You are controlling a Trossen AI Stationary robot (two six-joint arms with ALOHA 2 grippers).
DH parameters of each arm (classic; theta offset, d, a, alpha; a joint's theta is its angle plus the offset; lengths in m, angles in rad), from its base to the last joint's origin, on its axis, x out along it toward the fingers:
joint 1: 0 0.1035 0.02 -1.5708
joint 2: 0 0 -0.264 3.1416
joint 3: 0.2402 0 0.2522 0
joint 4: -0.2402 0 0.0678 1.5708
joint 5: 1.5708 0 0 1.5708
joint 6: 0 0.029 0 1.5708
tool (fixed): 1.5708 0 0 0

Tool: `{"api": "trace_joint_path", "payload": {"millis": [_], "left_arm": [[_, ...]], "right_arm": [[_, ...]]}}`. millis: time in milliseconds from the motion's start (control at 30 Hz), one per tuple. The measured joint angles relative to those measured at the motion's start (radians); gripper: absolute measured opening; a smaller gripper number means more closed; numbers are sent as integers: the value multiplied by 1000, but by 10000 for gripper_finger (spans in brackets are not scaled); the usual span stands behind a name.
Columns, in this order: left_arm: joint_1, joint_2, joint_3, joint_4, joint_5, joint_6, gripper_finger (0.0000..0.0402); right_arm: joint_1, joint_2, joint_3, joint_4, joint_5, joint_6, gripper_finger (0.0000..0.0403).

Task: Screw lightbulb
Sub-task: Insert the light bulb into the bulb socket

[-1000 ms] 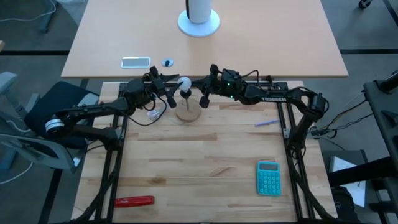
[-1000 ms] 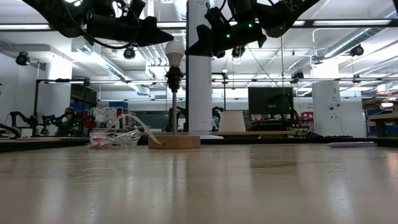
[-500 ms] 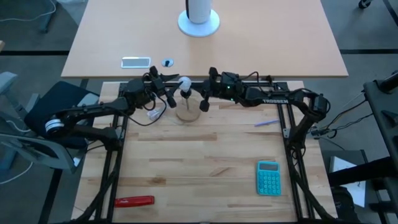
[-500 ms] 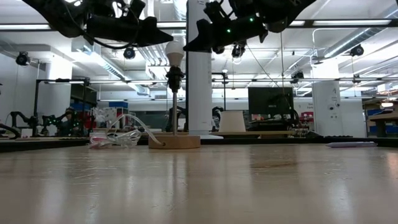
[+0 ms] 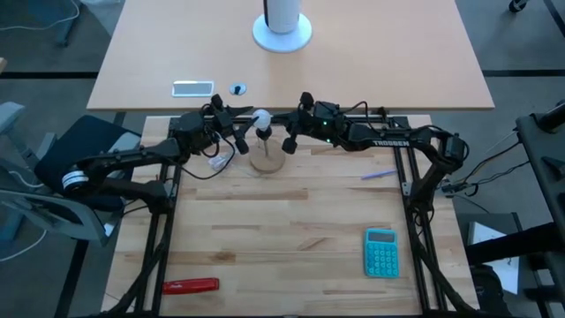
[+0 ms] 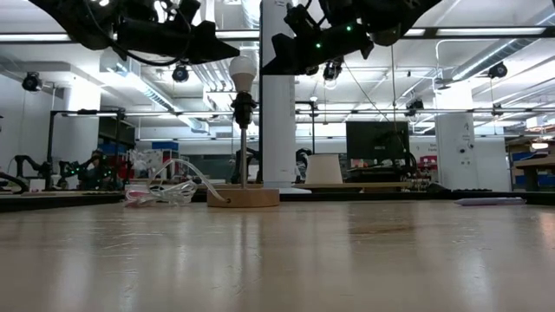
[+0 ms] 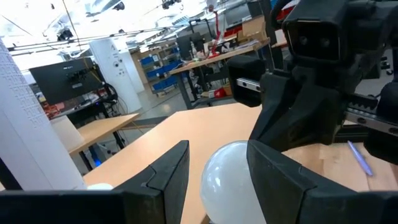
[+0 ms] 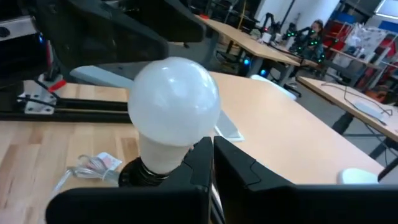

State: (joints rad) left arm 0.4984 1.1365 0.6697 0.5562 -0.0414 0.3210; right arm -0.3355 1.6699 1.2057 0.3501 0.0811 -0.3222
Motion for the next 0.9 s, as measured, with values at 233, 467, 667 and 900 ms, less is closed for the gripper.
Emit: {"api": "trace_joint_path", "payload": {"millis": [233, 467, 667, 900], "left_arm": [[-1, 4, 0, 3, 6, -1, 155], [-1, 5, 0, 3, 26, -5, 155], [-1, 8, 1, 5, 27, -5, 155], [-1, 7, 1, 5, 27, -5, 155]], "right_arm": [[-5, 0, 0, 47, -1, 0, 1], [-7, 5, 1, 56, -10, 11, 1], [-7, 6, 1, 53, -37, 33, 0], [-3, 6, 1, 50, -59, 58, 0]]}}
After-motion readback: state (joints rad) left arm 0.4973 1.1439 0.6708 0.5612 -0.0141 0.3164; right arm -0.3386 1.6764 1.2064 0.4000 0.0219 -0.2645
